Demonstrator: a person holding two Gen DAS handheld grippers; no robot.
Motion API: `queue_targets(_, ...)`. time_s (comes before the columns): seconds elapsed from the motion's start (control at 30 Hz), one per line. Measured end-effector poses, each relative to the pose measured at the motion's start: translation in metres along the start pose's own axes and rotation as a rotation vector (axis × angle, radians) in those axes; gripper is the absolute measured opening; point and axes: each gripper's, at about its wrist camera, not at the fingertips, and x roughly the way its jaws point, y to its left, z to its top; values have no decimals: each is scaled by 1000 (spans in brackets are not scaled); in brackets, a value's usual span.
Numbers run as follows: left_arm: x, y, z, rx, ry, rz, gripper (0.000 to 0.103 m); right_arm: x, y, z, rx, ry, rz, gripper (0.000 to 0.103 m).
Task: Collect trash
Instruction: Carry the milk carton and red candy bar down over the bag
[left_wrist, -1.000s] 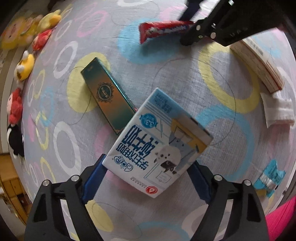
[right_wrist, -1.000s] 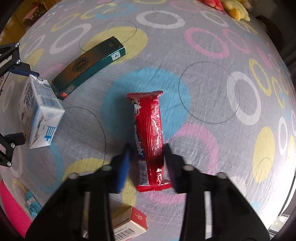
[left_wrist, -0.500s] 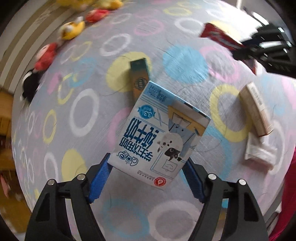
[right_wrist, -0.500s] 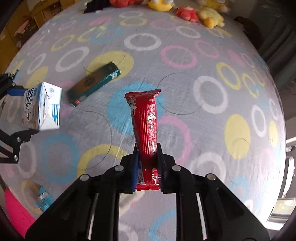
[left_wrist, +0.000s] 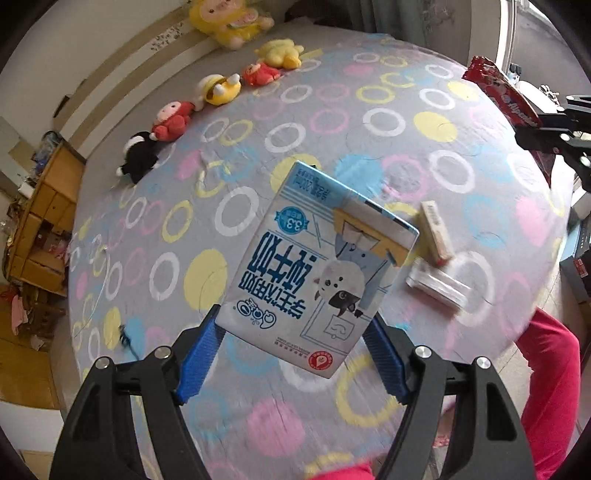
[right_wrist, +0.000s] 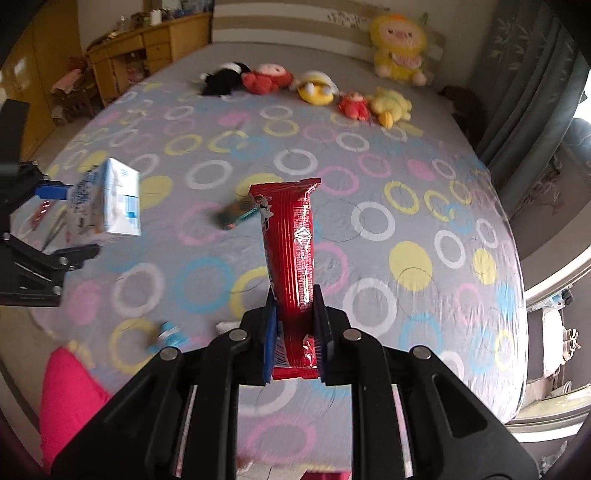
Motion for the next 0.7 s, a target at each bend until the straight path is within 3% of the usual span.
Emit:
queue_targets(0.3,-52,-44,-63,-36,11,-49,72,-86,58,-71,-57,-47,25,17)
queue_targets(0.57,-68,-85,-115,-56,20,-120,69,-107,96,-131,-64,-43,56,17)
queue_targets(0.7,-56,-107,-137,-70,46,-149,69,-104,109,-160,-30,-34,77,17)
